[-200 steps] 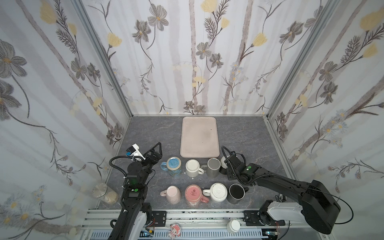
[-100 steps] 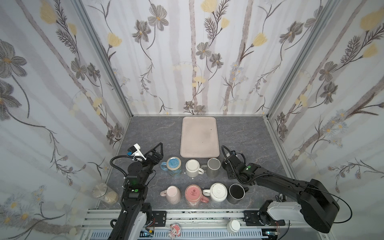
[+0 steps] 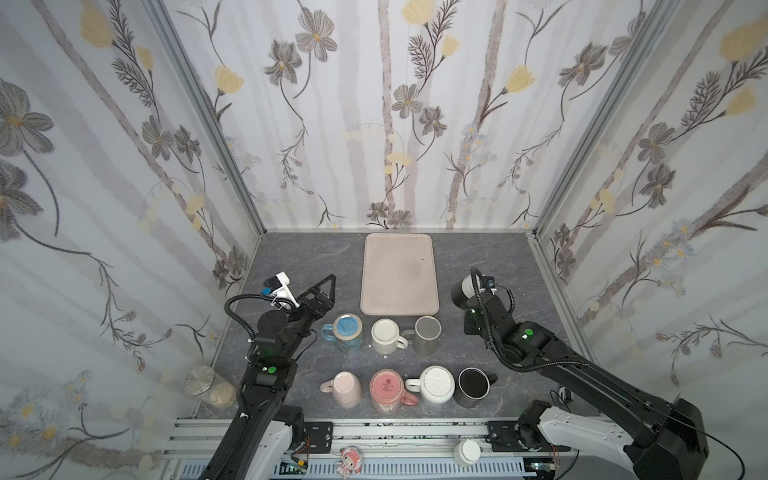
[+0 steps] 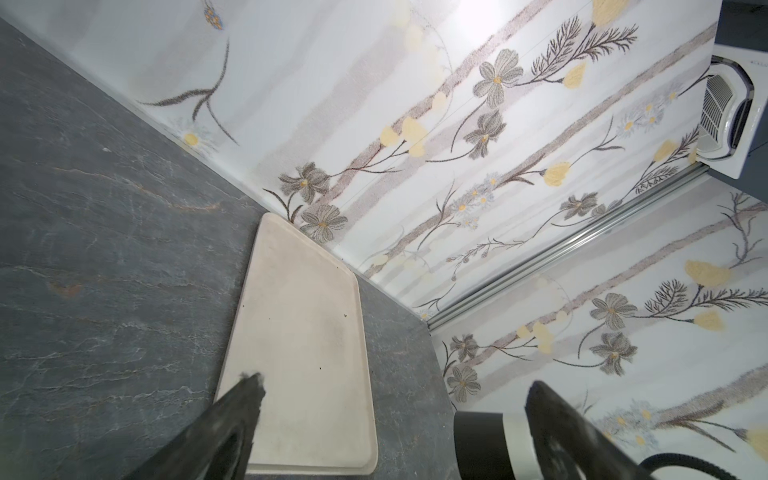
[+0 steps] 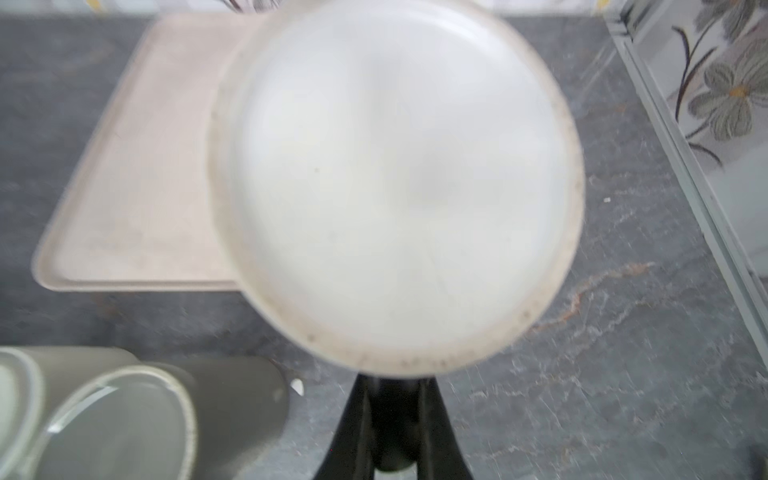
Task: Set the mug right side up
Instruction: 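Raise and tilt the held mug toward the left gripper while the left gripper approaches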
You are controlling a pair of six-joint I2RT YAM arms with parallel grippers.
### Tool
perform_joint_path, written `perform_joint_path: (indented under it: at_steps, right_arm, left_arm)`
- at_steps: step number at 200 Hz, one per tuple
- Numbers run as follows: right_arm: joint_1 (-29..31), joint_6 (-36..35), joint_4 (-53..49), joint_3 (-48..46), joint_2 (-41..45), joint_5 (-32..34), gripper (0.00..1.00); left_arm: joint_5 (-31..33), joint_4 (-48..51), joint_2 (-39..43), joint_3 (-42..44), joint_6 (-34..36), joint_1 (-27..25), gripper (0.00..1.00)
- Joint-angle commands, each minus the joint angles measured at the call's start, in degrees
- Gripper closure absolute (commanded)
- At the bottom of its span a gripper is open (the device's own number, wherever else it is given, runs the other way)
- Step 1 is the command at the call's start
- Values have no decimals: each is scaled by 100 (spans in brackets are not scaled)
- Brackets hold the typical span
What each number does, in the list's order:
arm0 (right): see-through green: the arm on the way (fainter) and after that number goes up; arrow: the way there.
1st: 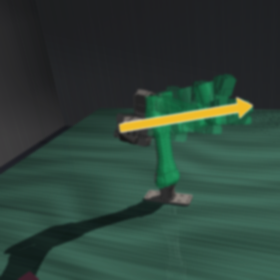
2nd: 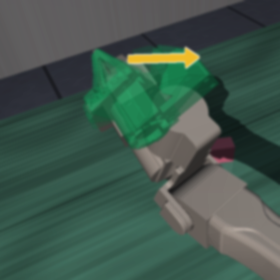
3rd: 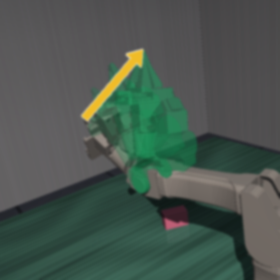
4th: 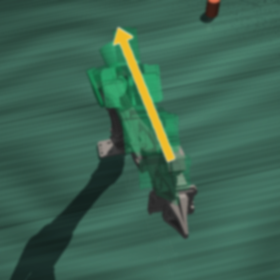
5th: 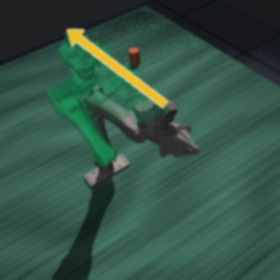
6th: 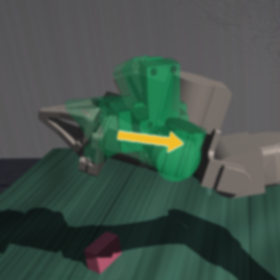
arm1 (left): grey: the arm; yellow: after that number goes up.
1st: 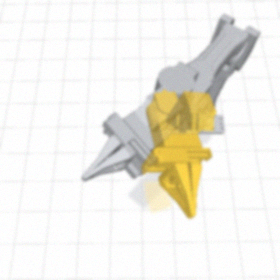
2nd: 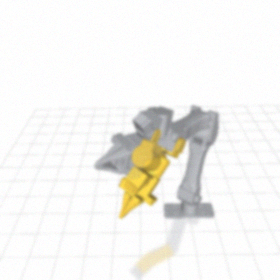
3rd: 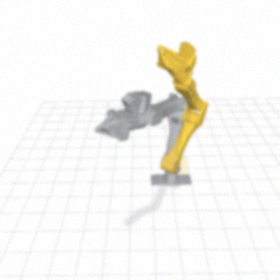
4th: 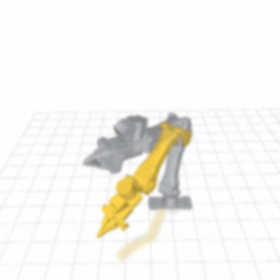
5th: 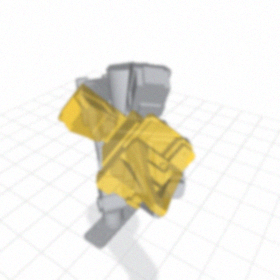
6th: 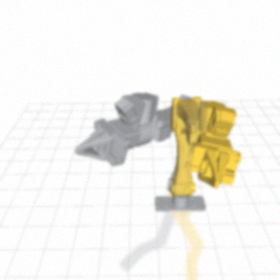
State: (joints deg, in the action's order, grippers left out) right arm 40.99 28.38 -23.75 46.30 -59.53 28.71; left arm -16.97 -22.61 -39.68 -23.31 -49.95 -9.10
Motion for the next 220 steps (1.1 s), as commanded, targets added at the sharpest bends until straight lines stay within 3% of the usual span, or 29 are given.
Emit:
perform_joint_path:
  at_steps: [1, 43, 95, 176, 220]
  right_arm:
    - [6, -437, 1417, 168, 151, -644, 100]
    - [47, -283, 3304, 211, -238, -2424, 100]
    - [298, 616, 5169, 351, -1005, -3755, 100]
    - [883, 1396, 6493, 674, -1726, -4428, 100]
    - [971, 1779, 6951, 688, -1934, -4698, 100]
  left_arm:
    - [-466, -519, -120, -47, -207, -93, 1]
    - [-720, -1118, -290, 3, -210, -597, 7]
    - [-744, -1837, -246, 305, -177, -1117, 26]
    - [-857, -2903, -471, 415, -120, -1658, 54]
    - [-734, -3057, -386, 451, -51, -1726, 59]
